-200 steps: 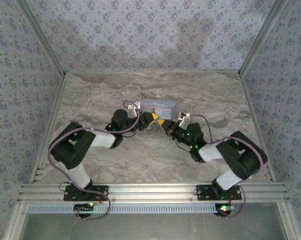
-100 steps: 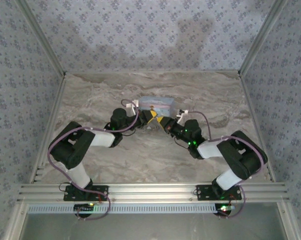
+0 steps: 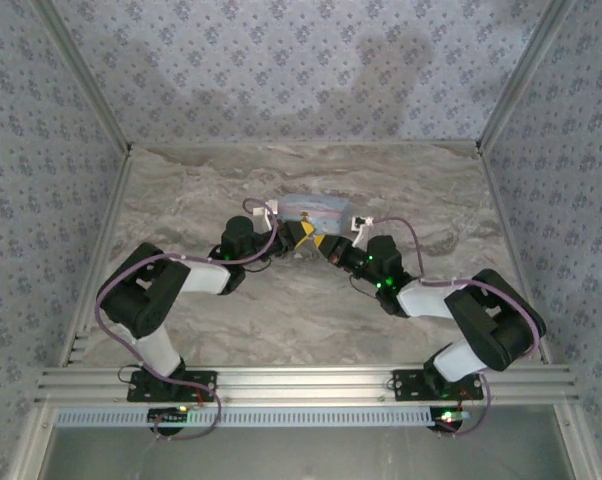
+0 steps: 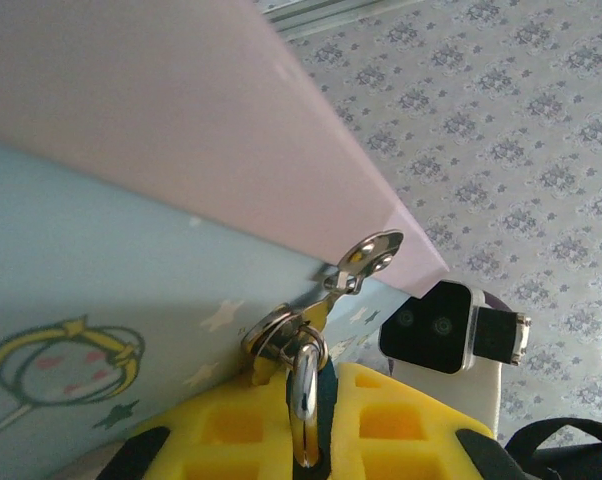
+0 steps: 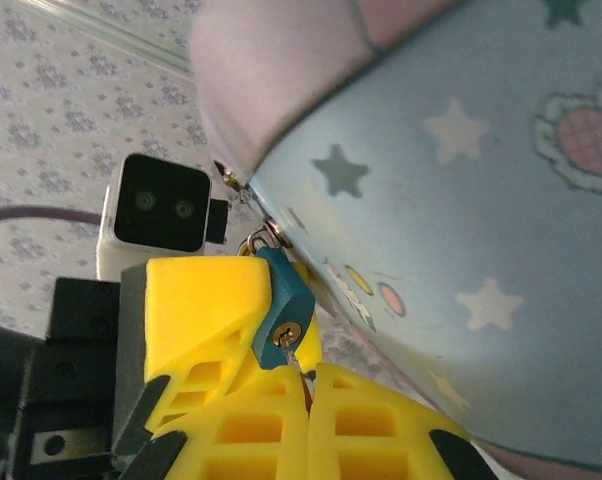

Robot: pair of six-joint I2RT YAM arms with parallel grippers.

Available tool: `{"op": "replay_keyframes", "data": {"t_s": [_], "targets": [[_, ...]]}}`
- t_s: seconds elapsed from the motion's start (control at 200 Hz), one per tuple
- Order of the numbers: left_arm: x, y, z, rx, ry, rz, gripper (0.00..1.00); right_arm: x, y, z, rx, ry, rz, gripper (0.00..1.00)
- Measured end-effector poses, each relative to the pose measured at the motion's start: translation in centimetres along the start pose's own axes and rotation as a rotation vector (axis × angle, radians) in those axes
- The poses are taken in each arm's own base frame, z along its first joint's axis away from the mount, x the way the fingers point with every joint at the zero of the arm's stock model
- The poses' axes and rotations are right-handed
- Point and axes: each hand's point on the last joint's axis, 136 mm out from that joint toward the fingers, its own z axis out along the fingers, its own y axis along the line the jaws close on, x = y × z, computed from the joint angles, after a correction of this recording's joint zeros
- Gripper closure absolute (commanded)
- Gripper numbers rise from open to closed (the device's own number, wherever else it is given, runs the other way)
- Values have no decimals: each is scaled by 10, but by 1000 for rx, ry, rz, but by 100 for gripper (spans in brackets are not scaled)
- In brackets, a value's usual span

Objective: Unlock the padlock with the key

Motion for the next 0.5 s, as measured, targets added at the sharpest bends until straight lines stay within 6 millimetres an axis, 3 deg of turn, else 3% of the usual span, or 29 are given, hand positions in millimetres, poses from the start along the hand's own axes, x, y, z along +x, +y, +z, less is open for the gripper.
{"op": "replay_keyframes", "data": {"t_s": [0.26, 0.505], "targets": [[-8, -3, 2, 2, -34, 7, 100, -7, 3, 6, -80, 12, 191, 100], [-10, -4, 2, 3, -40, 8, 100, -9, 3, 7, -74, 29, 150, 100]]}}
